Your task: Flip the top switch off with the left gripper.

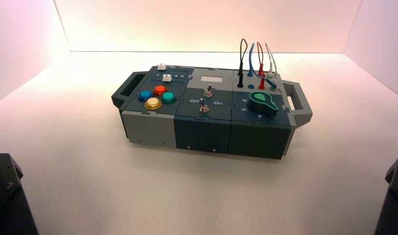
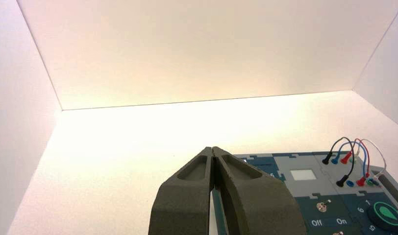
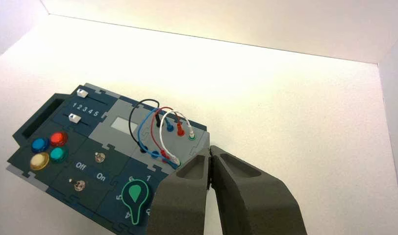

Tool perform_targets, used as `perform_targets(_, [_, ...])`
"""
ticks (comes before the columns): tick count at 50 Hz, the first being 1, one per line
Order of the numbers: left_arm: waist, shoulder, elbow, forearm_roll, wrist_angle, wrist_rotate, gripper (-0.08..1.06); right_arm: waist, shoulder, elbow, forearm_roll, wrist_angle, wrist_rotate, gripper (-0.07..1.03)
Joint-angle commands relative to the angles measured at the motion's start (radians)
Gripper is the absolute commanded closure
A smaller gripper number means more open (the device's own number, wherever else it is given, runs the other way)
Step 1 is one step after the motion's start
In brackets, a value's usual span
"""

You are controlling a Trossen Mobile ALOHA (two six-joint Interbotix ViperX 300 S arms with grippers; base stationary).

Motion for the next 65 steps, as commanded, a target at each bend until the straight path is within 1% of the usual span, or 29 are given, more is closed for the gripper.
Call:
perform_targets(1, [-0.003,0.017,-0.012,-0.002,-0.006,-0.002,1.01,-0.005,0.012,-0.020,0.002,-0.006,0.003,0.99])
perform_targets(17, [-0.003,0.017,-0.014,-0.002,-0.003,-0.002,1.01,-0.005,0.012,-0.018,0.005,-0.005,0.003,0.99])
perform_targets(22, [-0.005,0.051,-0.037,-0.002,0.058,-0.002,1.01,-0.005,0.023,-0.020,0.005,-0.003,0.003,0.99])
perform_targets(26, [-0.023,0.146,-0.078,-0.005,0.160,-0.002,1.01,-0.005,0.041,-0.020,0.006,0.003,0.003,0.99])
perform_targets(28, [-0.038,0.192,-0.095,-0.005,0.201,0.005,1.01,-0.005,0.051,-0.021,0.006,0.006,0.003,0.99])
perform_targets(29, [-0.060,0.238,-0.112,-0.003,0.244,0.009,1.01,-0.005,0.057,-0.021,0.008,0.009,0.003,0.99])
perform_targets(32, [-0.087,0.305,-0.141,0.000,0.308,0.017,1.01,-0.005,0.071,-0.025,0.009,0.014,0.005,0.99])
perform_targets(36, [-0.126,0.382,-0.186,0.000,0.365,0.018,1.01,-0.005,0.086,-0.029,0.011,0.021,0.003,0.99])
perform_targets(42, [-0.172,0.425,-0.244,-0.003,0.403,0.014,1.01,-0.005,0.104,-0.032,0.017,0.034,0.005,0.99])
perform_targets(46, [-0.193,0.434,-0.287,-0.005,0.422,0.003,1.01,-0.005,0.121,-0.035,0.026,0.037,0.003,0.99])
perform_targets(49, [-0.198,0.440,-0.310,-0.005,0.440,-0.003,1.01,-0.005,0.135,-0.038,0.029,0.040,0.003,0.99])
perform_targets(53, [-0.199,0.456,-0.337,-0.005,0.466,-0.003,1.01,-0.005,0.169,-0.044,0.035,0.044,0.003,0.99])
perform_targets(58, [-0.206,0.469,-0.354,-0.005,0.482,-0.003,1.01,-0.005,0.230,-0.055,0.049,0.052,0.002,0.99])
perform_targets(62, [-0.215,0.488,-0.359,-0.005,0.485,-0.003,1.01,-0.005,0.321,-0.071,0.072,0.067,0.002,0.99])
perform_targets(65, [-0.224,0.502,-0.359,-0.008,0.485,-0.002,1.01,-0.005,0.380,-0.083,0.081,0.080,0.002,0.99])
